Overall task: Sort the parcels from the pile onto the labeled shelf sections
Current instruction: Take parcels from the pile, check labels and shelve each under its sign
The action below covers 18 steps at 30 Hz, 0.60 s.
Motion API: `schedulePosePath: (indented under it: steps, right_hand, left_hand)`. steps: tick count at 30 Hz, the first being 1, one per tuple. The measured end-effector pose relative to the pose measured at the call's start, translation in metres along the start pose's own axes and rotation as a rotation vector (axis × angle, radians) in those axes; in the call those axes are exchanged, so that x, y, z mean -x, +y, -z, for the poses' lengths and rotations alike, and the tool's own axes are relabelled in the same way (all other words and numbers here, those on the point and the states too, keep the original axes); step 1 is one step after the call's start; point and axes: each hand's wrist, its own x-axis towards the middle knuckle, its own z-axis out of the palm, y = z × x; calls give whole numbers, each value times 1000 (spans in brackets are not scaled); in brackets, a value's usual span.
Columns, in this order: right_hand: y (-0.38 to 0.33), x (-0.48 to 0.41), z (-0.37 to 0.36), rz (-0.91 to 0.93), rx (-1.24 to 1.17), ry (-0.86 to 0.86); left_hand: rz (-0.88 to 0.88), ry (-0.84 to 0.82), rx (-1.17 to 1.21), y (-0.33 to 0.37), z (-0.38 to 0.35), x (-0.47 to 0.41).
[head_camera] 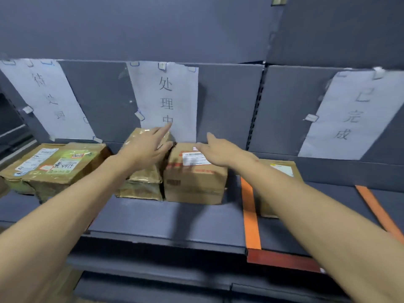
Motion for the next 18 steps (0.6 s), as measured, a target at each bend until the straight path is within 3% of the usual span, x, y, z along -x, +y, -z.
schedulePosePath:
  steps: [4,8,18]
  right_hand:
    - [62,76,45,-130,25,44]
    - [147,178,91,-281,-2,139]
    - [333,473,162,-823,-64,332]
  left_hand:
    - [-114,-180,-97,105,-3,-19]
    - [-275,-305,-45,244,-19,-29]
    - [-699,-472,54,586,-69,23]
